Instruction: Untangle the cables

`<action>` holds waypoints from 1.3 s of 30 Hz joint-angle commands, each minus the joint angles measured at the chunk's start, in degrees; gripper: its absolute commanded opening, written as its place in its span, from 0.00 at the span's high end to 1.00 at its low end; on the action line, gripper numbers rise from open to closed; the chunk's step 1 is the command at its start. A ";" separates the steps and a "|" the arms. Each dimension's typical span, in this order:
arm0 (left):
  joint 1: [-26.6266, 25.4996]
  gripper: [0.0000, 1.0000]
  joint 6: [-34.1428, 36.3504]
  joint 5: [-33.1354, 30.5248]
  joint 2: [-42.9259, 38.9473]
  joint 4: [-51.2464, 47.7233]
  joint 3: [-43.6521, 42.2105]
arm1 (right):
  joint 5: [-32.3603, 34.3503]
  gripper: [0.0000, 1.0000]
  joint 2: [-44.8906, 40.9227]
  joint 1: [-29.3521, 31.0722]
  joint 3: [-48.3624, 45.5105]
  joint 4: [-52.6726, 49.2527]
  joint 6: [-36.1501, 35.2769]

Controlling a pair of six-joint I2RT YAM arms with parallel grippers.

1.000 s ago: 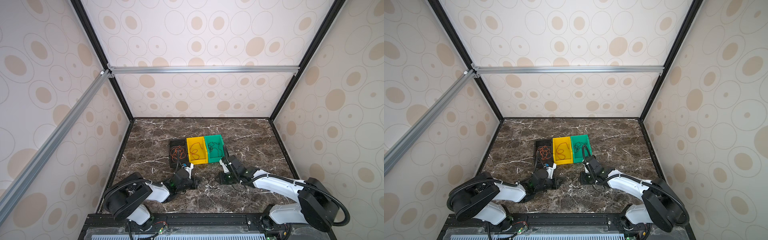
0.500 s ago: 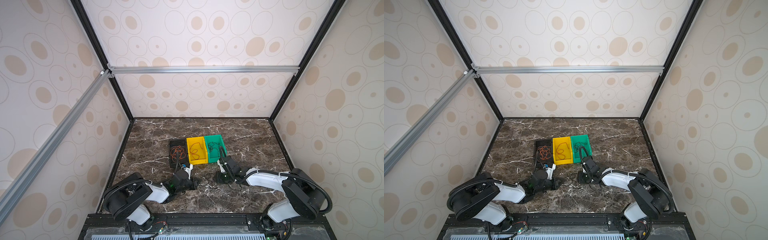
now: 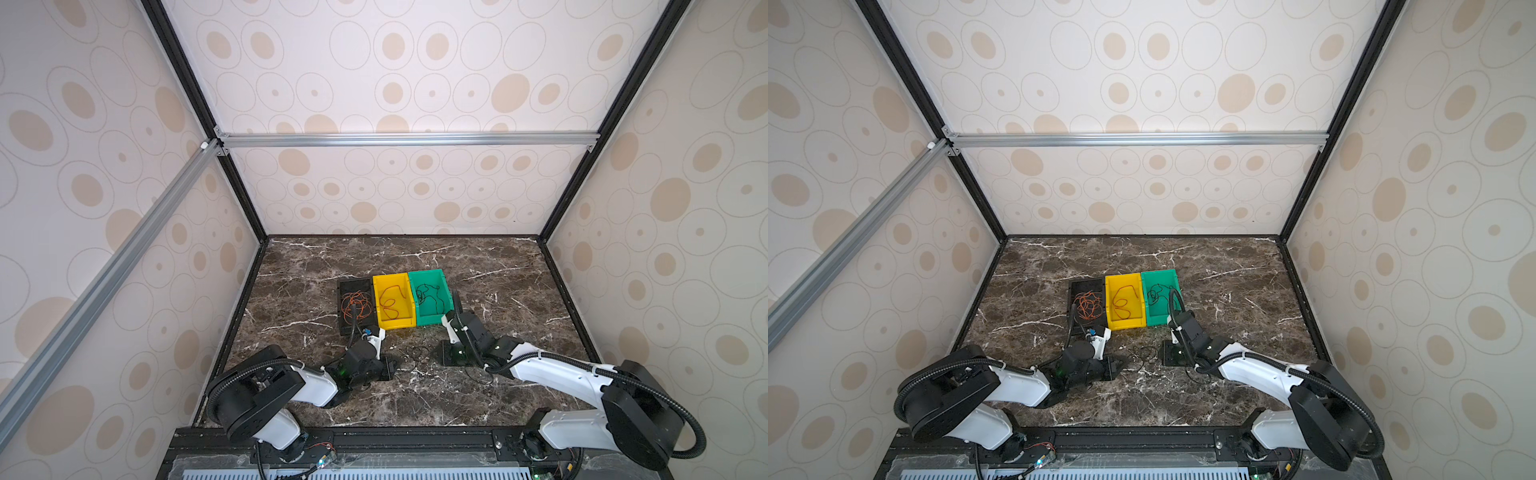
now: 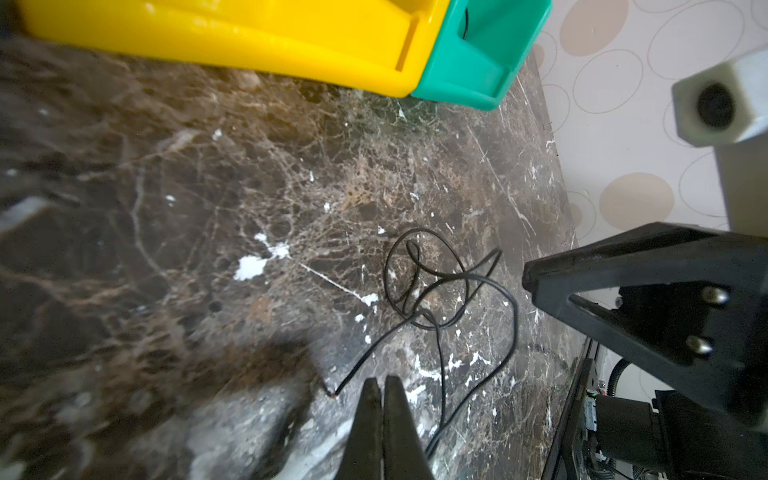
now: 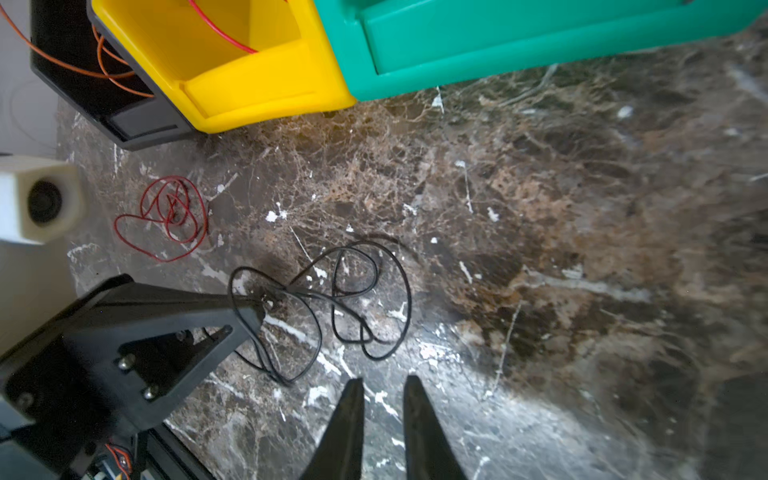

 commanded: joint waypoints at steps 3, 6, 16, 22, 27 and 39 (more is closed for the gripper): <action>-0.53 1.00 -0.70 -0.43 0.70 1.78 0.08 | -1.12 0.81 3.14 -0.64 -0.95 1.50 1.02; -0.49 1.00 -0.79 -0.46 0.58 1.87 -0.10 | -2.72 0.78 5.15 -0.72 -0.95 4.09 1.50; -0.53 1.00 -0.89 -0.39 0.34 1.83 -0.19 | -5.25 0.78 11.27 -0.71 -0.01 9.39 2.38; -0.53 1.00 -1.11 -0.05 0.59 2.57 -0.19 | -4.90 0.86 12.73 -0.68 0.52 10.71 2.23; -0.53 1.00 -1.10 -0.51 -0.90 1.98 -0.70 | 2.16 0.98 8.91 -1.24 1.19 4.61 -0.21; 1.11 1.00 1.87 -7.08 -12.87 -12.53 -0.63 | 18.49 1.00 -7.33 -12.93 1.64 -14.45 -6.62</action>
